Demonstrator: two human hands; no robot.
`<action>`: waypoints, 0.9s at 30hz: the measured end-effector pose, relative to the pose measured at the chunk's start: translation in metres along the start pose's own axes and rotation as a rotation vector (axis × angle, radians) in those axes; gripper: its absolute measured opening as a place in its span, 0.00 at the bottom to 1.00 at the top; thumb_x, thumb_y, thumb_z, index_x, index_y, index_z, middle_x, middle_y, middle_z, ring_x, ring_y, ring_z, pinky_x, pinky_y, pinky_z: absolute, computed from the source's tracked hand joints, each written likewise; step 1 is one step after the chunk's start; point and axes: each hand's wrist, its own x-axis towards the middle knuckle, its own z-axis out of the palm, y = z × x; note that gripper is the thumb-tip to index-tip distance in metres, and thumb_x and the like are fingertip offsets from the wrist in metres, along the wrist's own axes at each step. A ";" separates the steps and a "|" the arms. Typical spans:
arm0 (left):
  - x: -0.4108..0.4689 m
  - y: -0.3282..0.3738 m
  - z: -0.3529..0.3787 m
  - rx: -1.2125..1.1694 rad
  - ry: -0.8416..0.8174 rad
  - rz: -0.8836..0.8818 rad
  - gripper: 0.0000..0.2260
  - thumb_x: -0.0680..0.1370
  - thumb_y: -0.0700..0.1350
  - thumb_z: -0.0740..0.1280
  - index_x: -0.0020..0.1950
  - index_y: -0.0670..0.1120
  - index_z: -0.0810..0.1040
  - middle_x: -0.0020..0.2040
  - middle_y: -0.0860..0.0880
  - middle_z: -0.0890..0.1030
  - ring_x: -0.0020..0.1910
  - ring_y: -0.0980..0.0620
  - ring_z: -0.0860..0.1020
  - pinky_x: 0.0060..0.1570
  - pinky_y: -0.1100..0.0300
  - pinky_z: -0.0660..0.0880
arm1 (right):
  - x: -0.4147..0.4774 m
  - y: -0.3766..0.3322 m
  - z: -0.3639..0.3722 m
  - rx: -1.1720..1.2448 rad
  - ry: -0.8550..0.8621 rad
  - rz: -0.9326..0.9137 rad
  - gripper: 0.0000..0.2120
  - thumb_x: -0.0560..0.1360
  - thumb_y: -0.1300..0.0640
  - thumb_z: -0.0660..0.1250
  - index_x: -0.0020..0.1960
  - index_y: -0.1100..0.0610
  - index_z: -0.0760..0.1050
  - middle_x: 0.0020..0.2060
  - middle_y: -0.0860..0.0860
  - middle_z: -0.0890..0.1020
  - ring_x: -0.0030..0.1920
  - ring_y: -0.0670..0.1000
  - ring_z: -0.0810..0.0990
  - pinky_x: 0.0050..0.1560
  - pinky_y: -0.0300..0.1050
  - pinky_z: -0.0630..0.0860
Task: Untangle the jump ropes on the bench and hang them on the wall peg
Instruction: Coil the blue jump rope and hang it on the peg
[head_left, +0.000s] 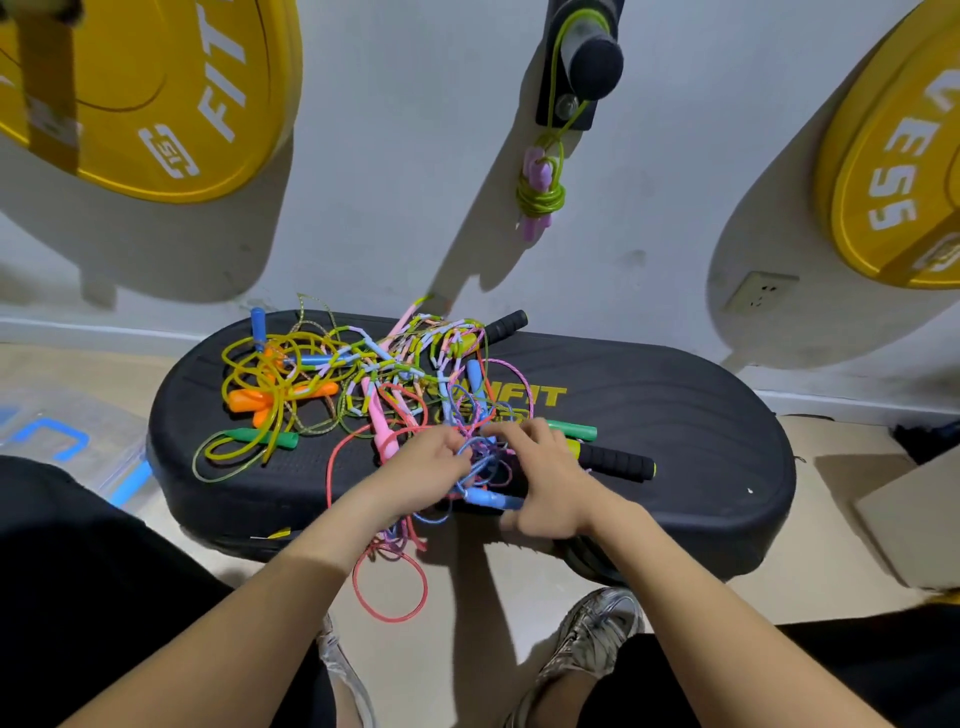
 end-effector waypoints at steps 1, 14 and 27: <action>-0.004 0.012 -0.007 -0.051 0.002 0.029 0.03 0.82 0.45 0.68 0.51 0.46 0.79 0.34 0.50 0.77 0.30 0.55 0.71 0.36 0.57 0.66 | 0.000 -0.005 0.000 0.051 -0.004 0.001 0.49 0.59 0.40 0.76 0.76 0.38 0.59 0.60 0.50 0.65 0.61 0.57 0.68 0.63 0.54 0.71; -0.040 0.055 -0.071 0.479 0.386 0.180 0.11 0.79 0.55 0.74 0.55 0.49 0.87 0.42 0.49 0.85 0.42 0.49 0.83 0.46 0.53 0.79 | -0.011 -0.017 -0.082 0.371 0.577 0.310 0.19 0.74 0.66 0.58 0.51 0.50 0.83 0.37 0.50 0.86 0.40 0.55 0.85 0.45 0.48 0.82; -0.086 0.107 -0.077 -0.492 0.152 0.561 0.11 0.79 0.47 0.67 0.41 0.43 0.82 0.55 0.43 0.86 0.48 0.50 0.81 0.54 0.51 0.75 | -0.024 -0.038 -0.076 -0.057 0.338 0.239 0.17 0.77 0.59 0.65 0.64 0.50 0.79 0.56 0.54 0.83 0.59 0.62 0.80 0.56 0.53 0.75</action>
